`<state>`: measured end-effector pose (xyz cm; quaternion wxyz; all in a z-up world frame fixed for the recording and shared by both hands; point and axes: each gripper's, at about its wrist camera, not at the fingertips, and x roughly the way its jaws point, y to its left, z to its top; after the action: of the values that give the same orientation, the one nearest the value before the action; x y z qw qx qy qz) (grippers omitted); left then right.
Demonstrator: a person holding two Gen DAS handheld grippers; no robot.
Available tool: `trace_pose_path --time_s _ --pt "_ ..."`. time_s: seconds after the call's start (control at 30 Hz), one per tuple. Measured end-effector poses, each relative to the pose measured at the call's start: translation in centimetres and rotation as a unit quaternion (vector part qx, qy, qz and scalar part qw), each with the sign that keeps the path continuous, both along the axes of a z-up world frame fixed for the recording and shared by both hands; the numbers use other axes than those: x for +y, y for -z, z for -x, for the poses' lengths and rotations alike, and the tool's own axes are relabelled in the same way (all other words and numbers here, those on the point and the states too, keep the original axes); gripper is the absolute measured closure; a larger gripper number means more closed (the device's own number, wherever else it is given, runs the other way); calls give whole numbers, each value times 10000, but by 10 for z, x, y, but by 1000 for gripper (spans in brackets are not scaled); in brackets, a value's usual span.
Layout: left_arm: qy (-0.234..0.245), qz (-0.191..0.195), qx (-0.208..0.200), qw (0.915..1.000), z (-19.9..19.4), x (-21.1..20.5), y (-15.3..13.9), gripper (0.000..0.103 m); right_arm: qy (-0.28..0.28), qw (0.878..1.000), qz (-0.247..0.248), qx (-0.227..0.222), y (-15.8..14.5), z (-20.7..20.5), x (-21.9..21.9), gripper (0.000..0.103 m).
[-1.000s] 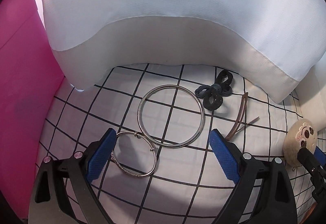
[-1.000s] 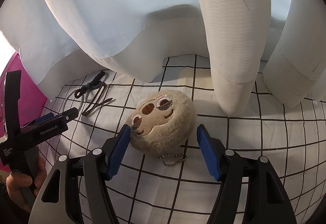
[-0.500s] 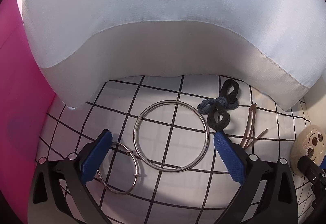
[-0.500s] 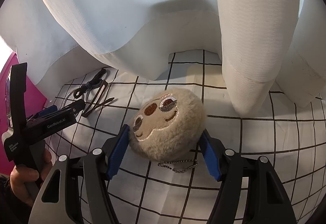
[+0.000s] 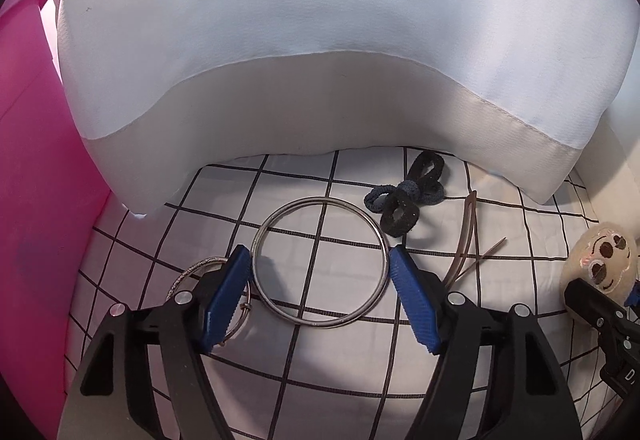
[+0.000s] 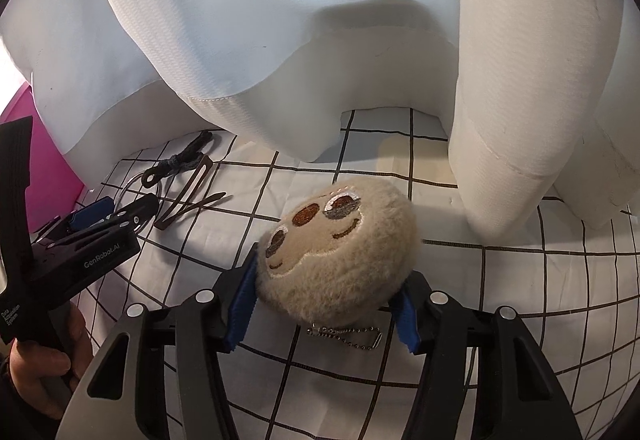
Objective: Organize jewelry
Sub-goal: 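Grasp the plush sloth keychain with the right tool while the left tool grasps the large silver ring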
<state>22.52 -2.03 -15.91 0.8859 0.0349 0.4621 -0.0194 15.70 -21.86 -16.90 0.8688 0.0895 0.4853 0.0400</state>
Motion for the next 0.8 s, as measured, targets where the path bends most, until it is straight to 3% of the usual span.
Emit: trace_pose_path --time_s 0.4,0.8 --pt "-138 0 25 9999 18 8 1 34 -186 9997 -66 -160 -5 14 4 52" --pt "-214 169 -37 9996 62 3 -9 34 -299 9991 -213 -209 -19 34 -5 52"
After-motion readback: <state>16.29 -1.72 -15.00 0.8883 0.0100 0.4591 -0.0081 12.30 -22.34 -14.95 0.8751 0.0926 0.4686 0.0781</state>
